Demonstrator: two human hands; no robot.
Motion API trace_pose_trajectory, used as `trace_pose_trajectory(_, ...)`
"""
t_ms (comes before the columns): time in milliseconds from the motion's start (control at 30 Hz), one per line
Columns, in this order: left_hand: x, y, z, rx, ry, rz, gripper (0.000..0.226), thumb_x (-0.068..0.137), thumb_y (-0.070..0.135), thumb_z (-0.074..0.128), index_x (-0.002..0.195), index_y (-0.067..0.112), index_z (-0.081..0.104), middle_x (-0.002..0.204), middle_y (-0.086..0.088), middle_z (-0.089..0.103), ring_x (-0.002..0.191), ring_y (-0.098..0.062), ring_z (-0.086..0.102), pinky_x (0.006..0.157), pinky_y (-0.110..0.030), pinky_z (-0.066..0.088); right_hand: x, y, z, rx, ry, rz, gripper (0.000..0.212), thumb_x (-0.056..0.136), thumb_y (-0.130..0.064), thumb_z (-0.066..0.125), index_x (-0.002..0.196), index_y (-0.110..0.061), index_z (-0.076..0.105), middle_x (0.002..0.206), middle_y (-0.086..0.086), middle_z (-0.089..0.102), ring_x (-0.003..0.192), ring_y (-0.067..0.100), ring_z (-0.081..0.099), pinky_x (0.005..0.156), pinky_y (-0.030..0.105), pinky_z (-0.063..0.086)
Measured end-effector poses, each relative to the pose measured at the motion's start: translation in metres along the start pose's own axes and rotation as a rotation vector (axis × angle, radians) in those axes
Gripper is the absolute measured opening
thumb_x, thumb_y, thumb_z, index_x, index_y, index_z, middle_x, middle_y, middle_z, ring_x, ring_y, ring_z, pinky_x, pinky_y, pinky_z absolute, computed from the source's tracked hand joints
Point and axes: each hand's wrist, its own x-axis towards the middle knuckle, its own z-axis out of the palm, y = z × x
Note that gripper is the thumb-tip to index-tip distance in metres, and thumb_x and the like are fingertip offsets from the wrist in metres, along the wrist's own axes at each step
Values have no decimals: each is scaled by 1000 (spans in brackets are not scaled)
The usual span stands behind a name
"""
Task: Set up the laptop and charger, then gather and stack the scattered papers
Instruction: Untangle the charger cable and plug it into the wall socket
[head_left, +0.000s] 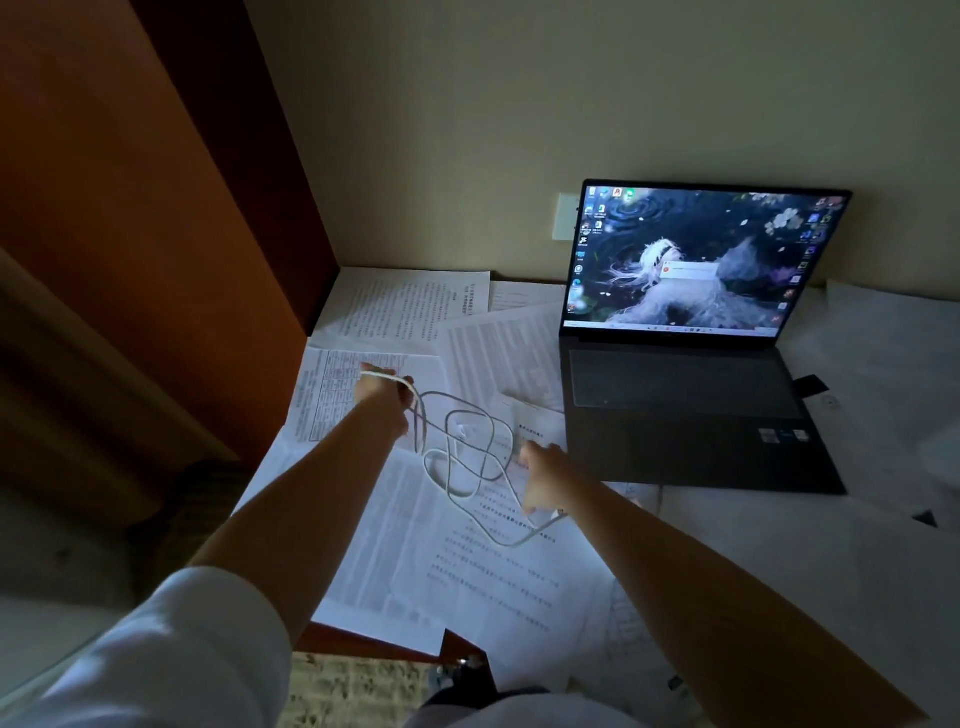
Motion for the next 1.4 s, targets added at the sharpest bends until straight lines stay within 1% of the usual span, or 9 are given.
trace_pose_trajectory(100,6,0,-10,-256,-41,2,39,103,21,20,124,3,48,70,-4,41,57,-14,36,111,-48,31,-4,5,6,-9,-117,104,43,80,-14,68,119,-2,55,103,12,63,100,27,64,80,33,55)
trace_pose_trajectory(233,7,3,-16,-299,-143,134,19,100,12,31,112,9,45,69,-6,43,56,-15,39,92,-44,47,6,-13,-4,457,-54,136,11,85,0,61,95,-2,61,87,15,67,78,24,67,65,30,56)
trace_pose_trajectory(333,15,10,-26,566,-143,668,24,91,-4,48,104,13,59,83,-6,61,73,-22,58,68,-30,49,14,-34,-35,1366,274,147,23,91,9,47,101,-12,50,93,18,63,68,23,64,45,23,50)
trace_pose_trajectory(433,26,18,-33,1271,-208,954,21,89,-2,56,94,12,70,106,-5,66,93,-19,62,79,-26,49,21,-44,-64,1574,362,97,25,92,11,40,86,-10,52,80,14,64,51,19,63,43,21,50)
trace_pose_trajectory(600,48,35,-23,1173,6,782,17,90,3,58,94,11,72,108,-10,69,93,-24,62,72,-24,48,43,-46,-71,1584,377,115,8,87,4,57,92,4,64,76,10,65,66,17,63,78,31,53)
trace_pose_trajectory(833,79,40,-5,1704,-231,463,59,79,-8,53,131,19,51,139,-10,44,127,-31,42,102,-37,43,67,-43,-61,1354,470,295,27,97,-14,49,75,-2,59,57,9,62,33,7,52,35,14,40)
trace_pose_trajectory(967,57,30,45,1337,-179,904,46,76,-13,43,107,12,67,119,-8,60,112,-25,55,94,-30,45,73,-41,-64,1437,458,309,28,100,-12,41,80,-3,58,45,3,58,27,3,43,31,13,31)
trace_pose_trajectory(1200,54,-20,119,1247,-496,422,33,88,35,64,72,6,70,68,-5,66,63,-15,59,75,-32,51,90,-29,-47,1475,470,247,14,94,-10,54,90,0,63,63,9,62,47,9,53,41,13,40)
trace_pose_trajectory(1400,79,-27,145,1307,-567,341,5,86,7,64,82,10,65,77,-9,62,67,-13,57,57,-17,45,105,-15,-46,1364,422,222,19,91,-13,61,74,-6,66,59,7,65,46,11,56,47,18,44)
